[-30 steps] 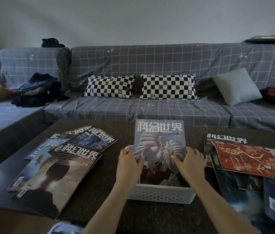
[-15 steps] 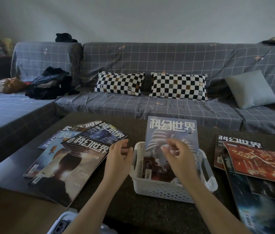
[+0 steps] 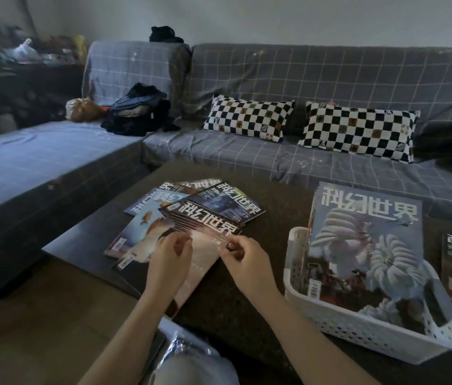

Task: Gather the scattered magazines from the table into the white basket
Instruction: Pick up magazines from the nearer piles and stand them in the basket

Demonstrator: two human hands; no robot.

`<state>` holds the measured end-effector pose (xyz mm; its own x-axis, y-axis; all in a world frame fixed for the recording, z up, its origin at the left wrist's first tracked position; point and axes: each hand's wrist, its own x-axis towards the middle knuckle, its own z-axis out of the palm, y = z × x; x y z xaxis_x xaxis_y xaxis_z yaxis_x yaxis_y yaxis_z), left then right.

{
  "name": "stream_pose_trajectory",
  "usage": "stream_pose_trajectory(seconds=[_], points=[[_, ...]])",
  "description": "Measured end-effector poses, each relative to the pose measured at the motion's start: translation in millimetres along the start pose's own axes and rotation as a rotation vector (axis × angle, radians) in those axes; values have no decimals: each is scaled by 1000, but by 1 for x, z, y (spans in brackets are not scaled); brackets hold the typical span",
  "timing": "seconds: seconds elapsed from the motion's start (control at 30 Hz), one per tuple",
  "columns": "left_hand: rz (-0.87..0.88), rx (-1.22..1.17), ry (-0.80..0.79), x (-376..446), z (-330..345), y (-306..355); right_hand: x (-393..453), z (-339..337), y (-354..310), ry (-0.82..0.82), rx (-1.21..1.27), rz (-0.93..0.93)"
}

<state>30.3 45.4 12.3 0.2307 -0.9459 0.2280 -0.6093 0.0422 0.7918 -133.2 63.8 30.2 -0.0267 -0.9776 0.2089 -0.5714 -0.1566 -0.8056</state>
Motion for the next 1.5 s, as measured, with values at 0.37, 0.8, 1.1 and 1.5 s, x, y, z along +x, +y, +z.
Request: stream_pose_trajectory(seconds=[0.37,0.8,1.1,1.5], points=[[-90,339,-3,54,1,-71,21,66,22,-57,-1,343],[-372,132,106,48,-15,-54,11,58,19,77,225,301],[-262,-235,213,16,-61,18,-15,-1,-17,201,306,43],[-123,-536,-100,-35,-35,137,-38,-149,-5,437,355,101]])
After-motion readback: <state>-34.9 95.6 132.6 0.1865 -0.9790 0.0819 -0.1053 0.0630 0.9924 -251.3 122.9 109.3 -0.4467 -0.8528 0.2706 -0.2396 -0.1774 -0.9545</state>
